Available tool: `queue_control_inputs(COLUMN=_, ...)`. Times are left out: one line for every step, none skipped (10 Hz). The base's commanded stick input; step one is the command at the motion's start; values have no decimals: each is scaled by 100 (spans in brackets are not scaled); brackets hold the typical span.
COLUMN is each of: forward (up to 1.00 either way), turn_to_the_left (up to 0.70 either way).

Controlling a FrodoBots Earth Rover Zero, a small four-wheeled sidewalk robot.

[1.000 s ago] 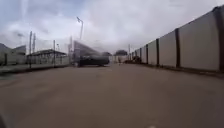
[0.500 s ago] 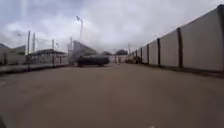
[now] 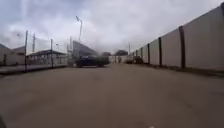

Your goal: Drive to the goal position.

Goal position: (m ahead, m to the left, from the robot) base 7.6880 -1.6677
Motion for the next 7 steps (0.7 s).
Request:
queue_control_inputs(forward=50, turn_to_the_left=0)
queue_control_inputs(forward=50, turn_to_the_left=0)
queue_control_inputs(forward=50, turn_to_the_left=0)
queue_control_inputs(forward=50, turn_to_the_left=0)
queue_control_inputs(forward=50, turn_to_the_left=0)
queue_control_inputs(forward=50, turn_to_the_left=0)
queue_control_inputs(forward=50, turn_to_the_left=0)
